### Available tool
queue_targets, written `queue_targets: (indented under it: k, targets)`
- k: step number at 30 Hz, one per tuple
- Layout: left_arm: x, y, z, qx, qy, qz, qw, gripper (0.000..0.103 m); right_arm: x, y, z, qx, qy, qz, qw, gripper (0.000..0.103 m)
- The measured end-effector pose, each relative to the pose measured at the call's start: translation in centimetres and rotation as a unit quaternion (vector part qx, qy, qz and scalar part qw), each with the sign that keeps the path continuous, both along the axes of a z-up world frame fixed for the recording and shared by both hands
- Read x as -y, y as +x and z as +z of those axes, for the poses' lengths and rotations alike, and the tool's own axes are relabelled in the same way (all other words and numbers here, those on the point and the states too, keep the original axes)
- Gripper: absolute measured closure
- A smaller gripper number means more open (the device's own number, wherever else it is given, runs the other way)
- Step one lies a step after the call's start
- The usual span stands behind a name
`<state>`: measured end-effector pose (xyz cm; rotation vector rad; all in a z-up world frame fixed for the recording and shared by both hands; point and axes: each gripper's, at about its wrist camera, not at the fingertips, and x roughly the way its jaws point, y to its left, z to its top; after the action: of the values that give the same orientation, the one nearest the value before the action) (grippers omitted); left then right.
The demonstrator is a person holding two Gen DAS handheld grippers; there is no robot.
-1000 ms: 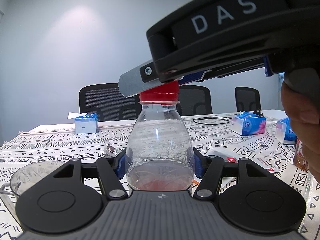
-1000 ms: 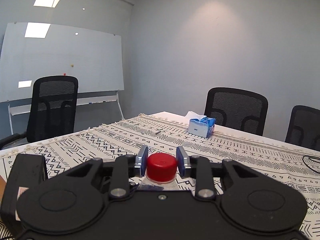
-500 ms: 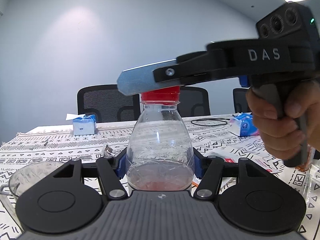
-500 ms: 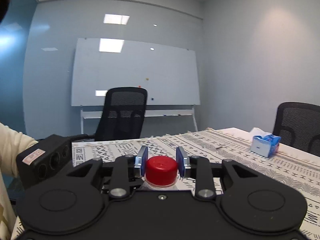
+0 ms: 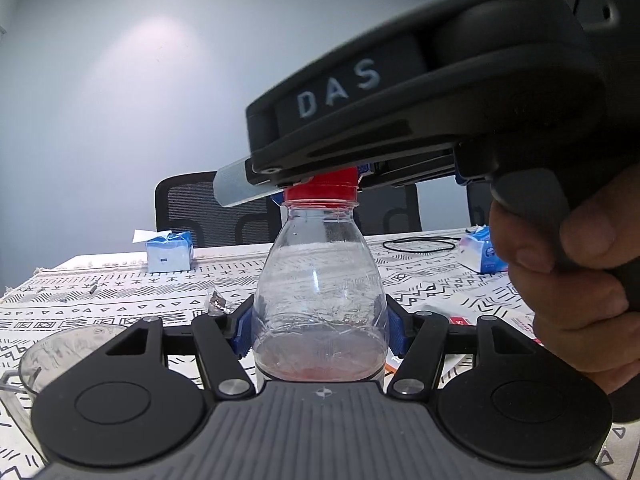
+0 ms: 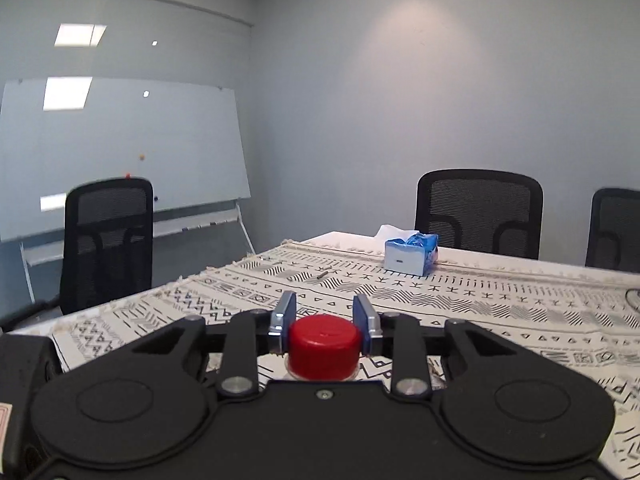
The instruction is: Unscrew bottle cap and pour
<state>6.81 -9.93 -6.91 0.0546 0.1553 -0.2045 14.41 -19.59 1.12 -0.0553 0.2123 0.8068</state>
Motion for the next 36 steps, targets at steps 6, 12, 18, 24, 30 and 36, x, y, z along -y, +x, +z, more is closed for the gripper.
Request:
queue_targets:
  k: [6, 12, 18, 24, 30, 36]
  targets:
    - [-0.1, 0.0, 0.0, -0.001, -0.007, -0.003, 1.0000, 0.045, 1.5, 1.7, -0.8, 0.035, 0.014, 0.098, 0.994, 0.070]
    - [-0.2, 0.0, 0.0, -0.001, -0.009, -0.008, 0.9999, 0.045, 2.5, 4.0, -0.7, 0.054, 0.009, 0.213, 0.976, 0.070]
    - [0.0, -0.2, 0.0, 0.000, -0.007, -0.010, 0.9999, 0.045, 2.1, 2.5, 0.6, 0.025, -0.007, 0.157, 0.987, 0.066]
    - [0.3, 0.0, 0.0, 0.003, 0.005, -0.005, 1.0000, 0.044, 1.6, 0.3, 1.1, 0.012, -0.025, 0.077, 0.997, 0.046]
    - [0.5, 0.0, 0.0, 0.003, 0.009, -0.005, 0.9999, 0.044, 1.2, -1.7, 1.5, -0.002, -0.042, 0.008, 0.999, 0.051]
    - [0.2, 0.2, 0.0, 0.002, 0.004, -0.009, 1.0000, 0.044, 1.1, -2.7, 1.8, -0.009, -0.053, -0.026, 0.998, 0.071]
